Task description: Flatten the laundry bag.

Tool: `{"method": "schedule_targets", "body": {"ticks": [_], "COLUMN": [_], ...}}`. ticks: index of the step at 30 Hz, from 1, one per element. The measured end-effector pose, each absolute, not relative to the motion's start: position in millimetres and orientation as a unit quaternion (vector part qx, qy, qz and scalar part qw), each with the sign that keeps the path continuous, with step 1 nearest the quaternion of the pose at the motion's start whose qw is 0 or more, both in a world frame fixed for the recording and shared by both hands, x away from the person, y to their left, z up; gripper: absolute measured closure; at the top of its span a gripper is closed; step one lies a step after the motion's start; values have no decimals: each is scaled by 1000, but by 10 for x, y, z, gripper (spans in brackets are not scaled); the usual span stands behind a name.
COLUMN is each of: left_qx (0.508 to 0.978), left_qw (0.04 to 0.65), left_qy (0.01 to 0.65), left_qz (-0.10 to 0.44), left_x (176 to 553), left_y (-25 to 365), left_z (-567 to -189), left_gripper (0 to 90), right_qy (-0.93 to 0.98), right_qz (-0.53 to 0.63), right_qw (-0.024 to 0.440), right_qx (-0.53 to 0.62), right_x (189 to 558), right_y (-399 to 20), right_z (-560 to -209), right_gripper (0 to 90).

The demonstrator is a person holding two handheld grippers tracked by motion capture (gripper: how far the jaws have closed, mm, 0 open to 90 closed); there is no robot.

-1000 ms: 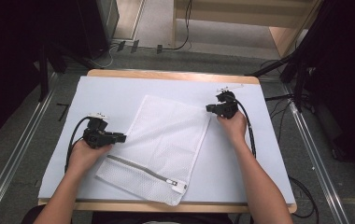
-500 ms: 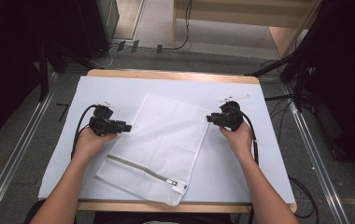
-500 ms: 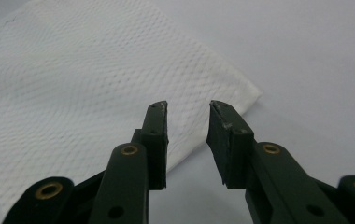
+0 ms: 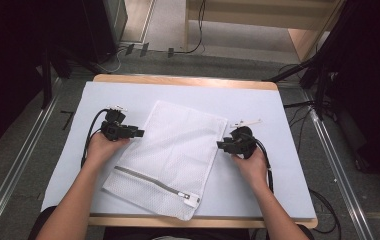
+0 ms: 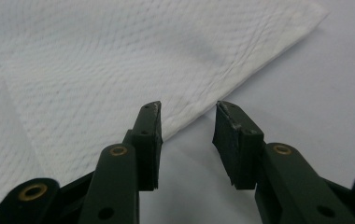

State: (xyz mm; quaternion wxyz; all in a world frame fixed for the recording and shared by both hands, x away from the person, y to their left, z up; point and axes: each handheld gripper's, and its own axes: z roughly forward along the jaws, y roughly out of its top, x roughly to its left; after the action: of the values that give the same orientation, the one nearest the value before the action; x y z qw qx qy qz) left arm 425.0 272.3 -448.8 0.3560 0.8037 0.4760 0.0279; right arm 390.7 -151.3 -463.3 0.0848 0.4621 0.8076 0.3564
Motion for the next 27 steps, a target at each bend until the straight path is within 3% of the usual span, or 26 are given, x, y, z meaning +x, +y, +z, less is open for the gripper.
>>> {"method": "schedule_targets", "body": {"ticks": [10,14,19,22,27], "left_qx": [807,813,816,815,806], "left_qw": [356,350,348,350,363], "left_qy": [470,464,460,461,467], "left_qz": [21,23,12,1,2], "left_x": [4260,4244,4237,4247,4236], "left_y": [2670,2631,2600,2613,2643], "left_z": [-4538,-4537,-4558,-4564,-4527], "left_gripper": [621,695,833,884,896], "right_qy": [820,830,833,838,831], "right_qz": [351,337,341,332,338], "right_qw": [94,114,97,90,66], "right_qx": [442,429,424,423,437], "right_x": [3780,3772,3798,3825,3918], "right_y": [-1272,-1182,-1151,-1139,-1222], "right_z": [-4688,-4682,-4681,-4662,-4644], "right_gripper": [619,673,872,900,900]}}
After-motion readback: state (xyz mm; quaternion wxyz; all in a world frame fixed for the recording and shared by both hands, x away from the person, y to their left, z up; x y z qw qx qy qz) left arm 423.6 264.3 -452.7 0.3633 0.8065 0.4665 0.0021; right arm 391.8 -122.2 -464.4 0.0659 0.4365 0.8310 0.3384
